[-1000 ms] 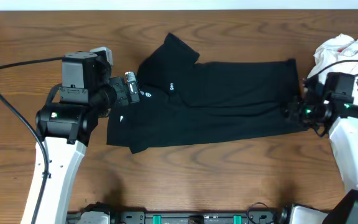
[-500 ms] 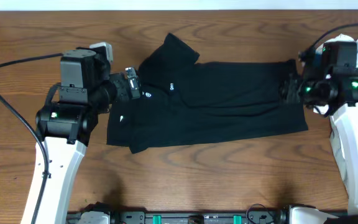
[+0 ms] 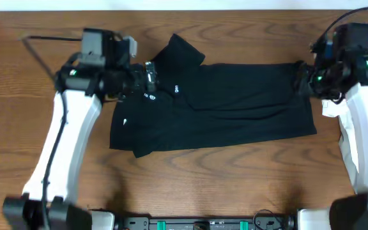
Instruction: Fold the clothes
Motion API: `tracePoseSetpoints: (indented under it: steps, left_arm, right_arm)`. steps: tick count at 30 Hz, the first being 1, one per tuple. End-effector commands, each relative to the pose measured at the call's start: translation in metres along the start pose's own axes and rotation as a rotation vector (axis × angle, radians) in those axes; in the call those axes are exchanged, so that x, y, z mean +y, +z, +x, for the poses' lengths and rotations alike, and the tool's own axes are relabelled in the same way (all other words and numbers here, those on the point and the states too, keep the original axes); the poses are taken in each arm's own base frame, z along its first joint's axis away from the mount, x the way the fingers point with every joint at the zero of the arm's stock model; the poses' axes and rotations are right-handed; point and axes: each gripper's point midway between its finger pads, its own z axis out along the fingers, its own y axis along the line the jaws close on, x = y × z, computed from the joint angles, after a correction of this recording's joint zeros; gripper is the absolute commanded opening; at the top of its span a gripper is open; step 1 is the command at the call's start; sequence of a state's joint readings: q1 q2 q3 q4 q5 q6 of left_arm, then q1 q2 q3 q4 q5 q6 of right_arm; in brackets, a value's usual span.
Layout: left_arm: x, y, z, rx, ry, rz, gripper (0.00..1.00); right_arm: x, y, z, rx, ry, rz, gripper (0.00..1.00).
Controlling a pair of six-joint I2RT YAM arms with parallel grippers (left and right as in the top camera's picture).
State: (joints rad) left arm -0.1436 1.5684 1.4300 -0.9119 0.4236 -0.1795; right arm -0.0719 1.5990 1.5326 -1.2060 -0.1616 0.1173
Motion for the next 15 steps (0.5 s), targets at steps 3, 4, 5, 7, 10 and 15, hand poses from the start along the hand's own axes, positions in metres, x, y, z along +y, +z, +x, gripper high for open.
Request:
tracePoseSetpoints:
  steps: [3,4,5,7,10,15]
  left_arm:
    - [0.014,0.027,0.039,0.199,0.068,-0.078,0.25]
    - [0.017,0.029,0.045,0.222,0.062,-0.085,0.13]
    - [0.019,0.032,0.052,0.243,0.052,-0.09,0.06]
    - [0.025,0.035,0.063,0.278,0.029,-0.104,0.06]
    - [0.044,0.041,0.076,0.305,-0.035,-0.193,0.06]
    - [0.07,0.066,0.092,0.292,-0.074,-0.263,0.06]
  right_arm:
    - [-0.005,0.035,0.025,0.141,0.002,0.014,0.01]
    - [-0.007,0.041,0.031,0.162,0.006,0.017,0.01]
    - [-0.009,0.048,0.038,0.178,0.009,0.019,0.01]
    - [-0.013,0.059,0.046,0.197,0.028,0.027,0.01]
    - [-0.023,0.077,0.06,0.218,0.07,0.057,0.01]
    - [-0.03,0.106,0.065,0.178,0.074,0.06,0.01]
